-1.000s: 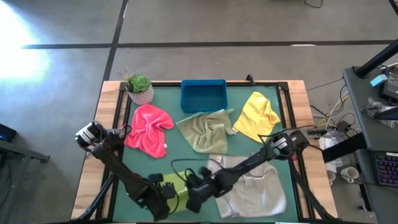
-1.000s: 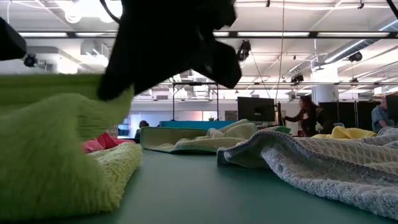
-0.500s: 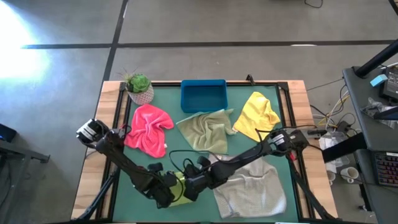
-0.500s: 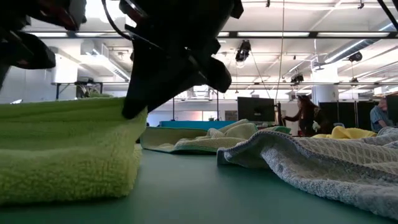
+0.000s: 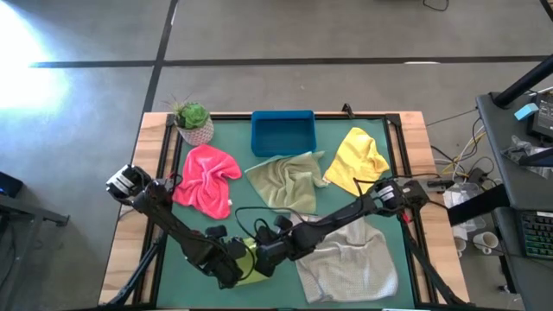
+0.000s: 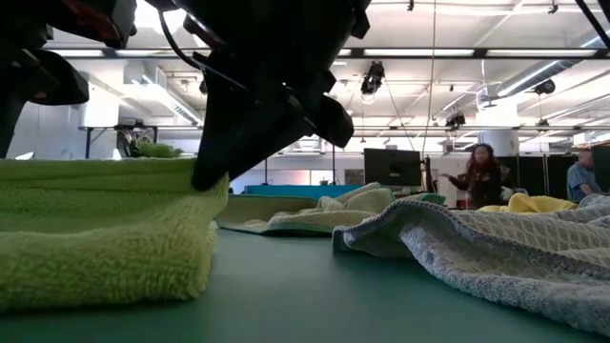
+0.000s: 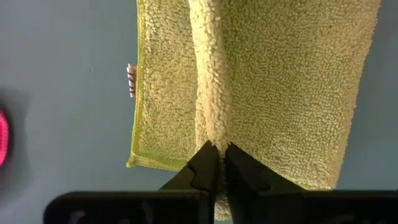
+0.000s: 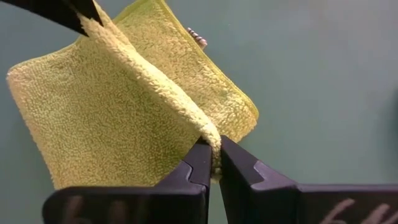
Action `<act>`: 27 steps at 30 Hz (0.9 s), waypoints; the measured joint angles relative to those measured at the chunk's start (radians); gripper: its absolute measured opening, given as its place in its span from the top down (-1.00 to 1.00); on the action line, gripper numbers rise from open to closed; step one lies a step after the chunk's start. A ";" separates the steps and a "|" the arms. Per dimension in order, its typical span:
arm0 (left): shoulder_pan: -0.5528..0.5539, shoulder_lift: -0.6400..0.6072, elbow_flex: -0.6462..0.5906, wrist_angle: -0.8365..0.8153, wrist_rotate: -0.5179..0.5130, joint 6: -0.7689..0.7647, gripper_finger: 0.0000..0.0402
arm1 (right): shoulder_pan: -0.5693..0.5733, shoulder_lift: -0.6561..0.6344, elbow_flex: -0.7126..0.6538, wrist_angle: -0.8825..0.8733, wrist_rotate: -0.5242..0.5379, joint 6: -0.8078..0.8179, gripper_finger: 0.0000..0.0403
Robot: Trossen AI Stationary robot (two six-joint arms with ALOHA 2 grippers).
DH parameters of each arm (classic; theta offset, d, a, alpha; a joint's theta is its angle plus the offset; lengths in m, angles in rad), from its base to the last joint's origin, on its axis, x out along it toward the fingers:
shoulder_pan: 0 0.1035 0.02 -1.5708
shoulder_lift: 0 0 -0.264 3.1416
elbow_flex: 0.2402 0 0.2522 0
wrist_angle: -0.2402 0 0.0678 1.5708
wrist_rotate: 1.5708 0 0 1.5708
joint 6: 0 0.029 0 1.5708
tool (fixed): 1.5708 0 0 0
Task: Fold microfiber towels
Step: Fold the green microfiber towel
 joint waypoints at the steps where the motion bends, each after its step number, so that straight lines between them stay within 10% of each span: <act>1: 0.000 0.000 0.000 0.000 -0.002 0.000 0.91 | -0.002 0.000 0.000 0.000 0.000 0.000 0.94; 13: 0.002 -0.016 0.008 -0.068 0.041 0.002 0.35 | -0.011 0.000 0.017 0.001 -0.007 -0.005 0.94; 27: -0.001 -0.235 0.005 -0.100 -0.068 0.020 0.33 | -0.029 0.000 0.030 -0.004 -0.065 0.002 0.71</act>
